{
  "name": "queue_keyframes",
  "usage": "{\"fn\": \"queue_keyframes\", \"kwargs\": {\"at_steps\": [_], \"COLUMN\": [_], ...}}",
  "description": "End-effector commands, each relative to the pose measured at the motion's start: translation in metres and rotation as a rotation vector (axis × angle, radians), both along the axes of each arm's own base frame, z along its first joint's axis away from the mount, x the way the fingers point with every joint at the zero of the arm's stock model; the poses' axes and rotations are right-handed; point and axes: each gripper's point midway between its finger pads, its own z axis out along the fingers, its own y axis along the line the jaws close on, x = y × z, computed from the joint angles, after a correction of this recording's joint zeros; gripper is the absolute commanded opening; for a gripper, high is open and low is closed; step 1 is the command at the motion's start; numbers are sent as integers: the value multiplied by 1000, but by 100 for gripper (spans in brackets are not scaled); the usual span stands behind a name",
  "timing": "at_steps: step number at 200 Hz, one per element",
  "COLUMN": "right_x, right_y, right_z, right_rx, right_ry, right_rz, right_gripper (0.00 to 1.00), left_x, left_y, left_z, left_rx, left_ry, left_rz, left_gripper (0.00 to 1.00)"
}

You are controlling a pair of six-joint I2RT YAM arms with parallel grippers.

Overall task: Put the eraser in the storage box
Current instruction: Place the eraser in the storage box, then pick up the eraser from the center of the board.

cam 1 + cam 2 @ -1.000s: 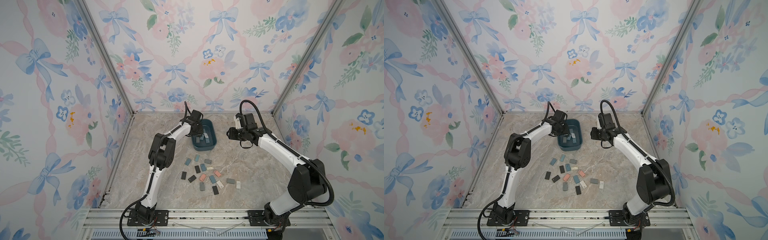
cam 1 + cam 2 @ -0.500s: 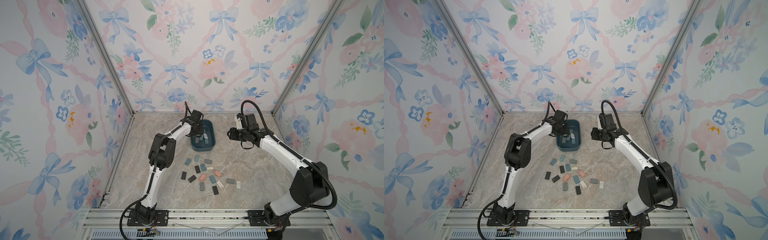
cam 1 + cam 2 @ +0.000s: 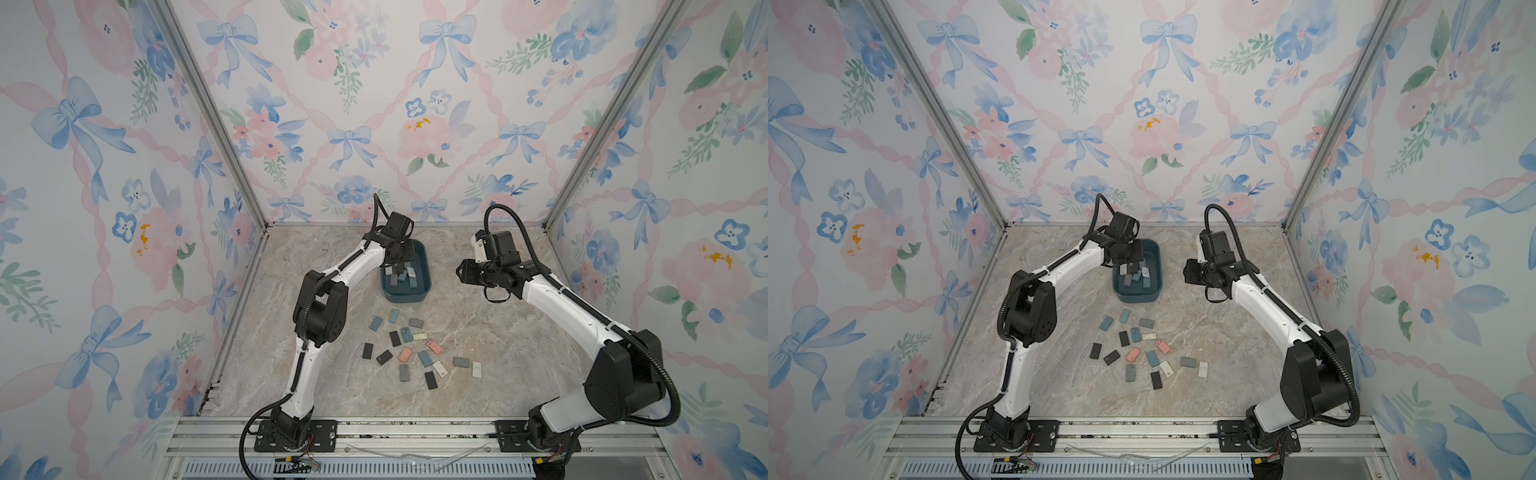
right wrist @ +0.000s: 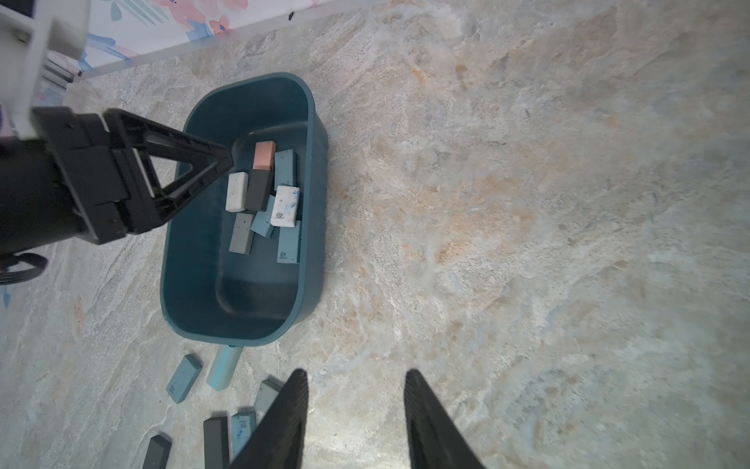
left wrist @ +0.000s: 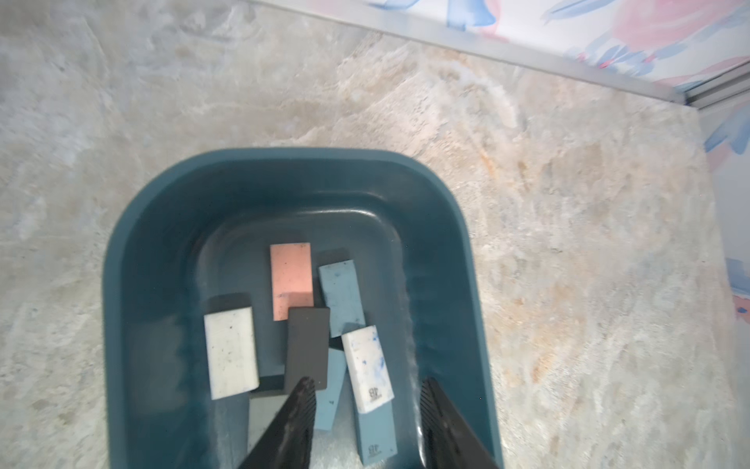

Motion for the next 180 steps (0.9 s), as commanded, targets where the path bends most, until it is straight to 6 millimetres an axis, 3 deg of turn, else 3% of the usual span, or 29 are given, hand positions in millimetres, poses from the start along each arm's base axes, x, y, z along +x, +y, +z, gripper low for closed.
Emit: {"fn": "queue_keyframes", "kwargs": {"at_steps": [1,40,82,123,180], "right_x": [-20,-53,-101,-143,-187], "right_y": [1,-6,-24,-38,-40], "right_z": [-1,-32,-66,-88,-119], "right_rx": [-6,-73,-149,-164,-145], "right_ry": [28,126,233,294,381], "right_rz": [17,18,-29,-95,-158], "right_gripper": [42,43,45,46,47], "left_x": [-7,-29,-56,-83,-115], "left_y": [2,8,17,23,31], "left_z": [51,85,106,113,116], "left_rx": [-5,9,32,-11,-87], "left_ry": [-94,-153,-198,-244,-286], "left_rz": [-15,-24,-33,-54,-65], "left_gripper": [46,45,46,45,44]}}
